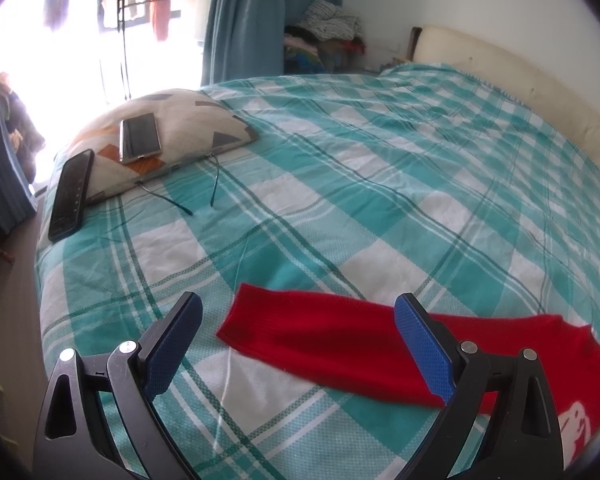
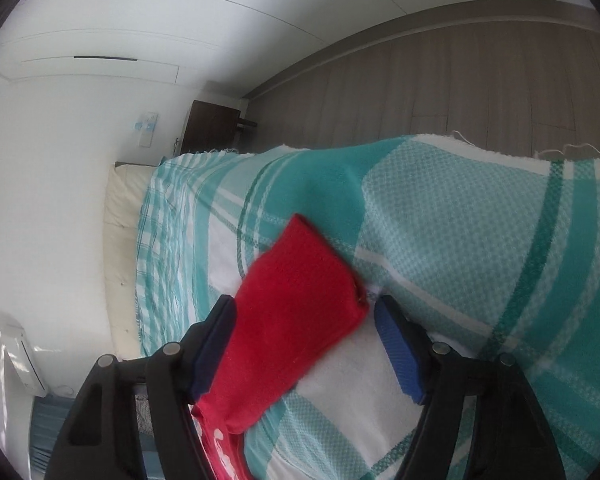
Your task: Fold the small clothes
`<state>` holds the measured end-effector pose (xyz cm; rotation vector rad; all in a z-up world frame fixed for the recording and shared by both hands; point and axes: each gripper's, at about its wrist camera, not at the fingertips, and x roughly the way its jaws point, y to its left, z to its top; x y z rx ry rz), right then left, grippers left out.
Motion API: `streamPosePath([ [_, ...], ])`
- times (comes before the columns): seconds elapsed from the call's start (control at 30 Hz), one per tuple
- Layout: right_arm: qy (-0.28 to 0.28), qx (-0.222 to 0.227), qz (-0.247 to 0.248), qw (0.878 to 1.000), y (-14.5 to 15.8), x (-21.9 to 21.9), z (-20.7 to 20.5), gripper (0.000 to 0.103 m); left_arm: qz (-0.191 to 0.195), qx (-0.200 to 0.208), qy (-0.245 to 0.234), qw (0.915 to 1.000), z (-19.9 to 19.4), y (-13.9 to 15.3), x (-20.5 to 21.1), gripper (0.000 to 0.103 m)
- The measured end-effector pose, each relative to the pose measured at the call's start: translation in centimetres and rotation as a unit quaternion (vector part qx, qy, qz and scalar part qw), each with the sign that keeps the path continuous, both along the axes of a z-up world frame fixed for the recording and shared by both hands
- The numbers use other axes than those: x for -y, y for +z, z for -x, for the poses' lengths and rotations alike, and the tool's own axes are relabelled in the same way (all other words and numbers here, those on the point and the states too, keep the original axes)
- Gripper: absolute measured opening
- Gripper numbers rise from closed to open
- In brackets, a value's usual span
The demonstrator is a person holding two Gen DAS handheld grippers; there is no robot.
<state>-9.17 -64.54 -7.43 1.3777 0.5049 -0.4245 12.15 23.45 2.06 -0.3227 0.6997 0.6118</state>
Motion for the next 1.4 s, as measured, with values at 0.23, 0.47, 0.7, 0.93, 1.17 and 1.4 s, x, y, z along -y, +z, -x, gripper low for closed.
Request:
streamPosePath([
  [0.23,0.051,-0.056,0.029,0.997,-0.8,-0.2,-2.6,0.003,0.006,-0.007,0.0,1.0,-0.2,-0.3,-0.2,0.098],
  [0.47,0.119,-0.023,0.229,0.966,11.2,-6.6,-7.5,0.004,0.03,0.008,0.003,0.9995,0.2,0.0,-0.9,0.098],
  [0.7,0.314,0.077,0.359,0.875,22.7,-25.2,-19.1,0.004,0.03,0.01,-0.003,0.9995,0.1,0.2,-0.8,0.098],
  [0.93,0.481,0.067,0.33,0.81,17.3,-42.3,-26.8,0.01,0.031,0.006,0.011,0.9994,0.2,-0.1,-1.9,0.098],
  [1.17,0.528,0.072,0.268,0.803,13.0,-43.8,-25.8,0.055,0.052,0.01,0.025,0.9983,0.6,-0.3,-3.4,0.098],
  [1.4,0.471,0.019,0.357,0.806,12.2,-35.0,-20.2,0.065,0.072,0.01,0.009,0.9973,0.6,-0.5,-2.7,0.098],
])
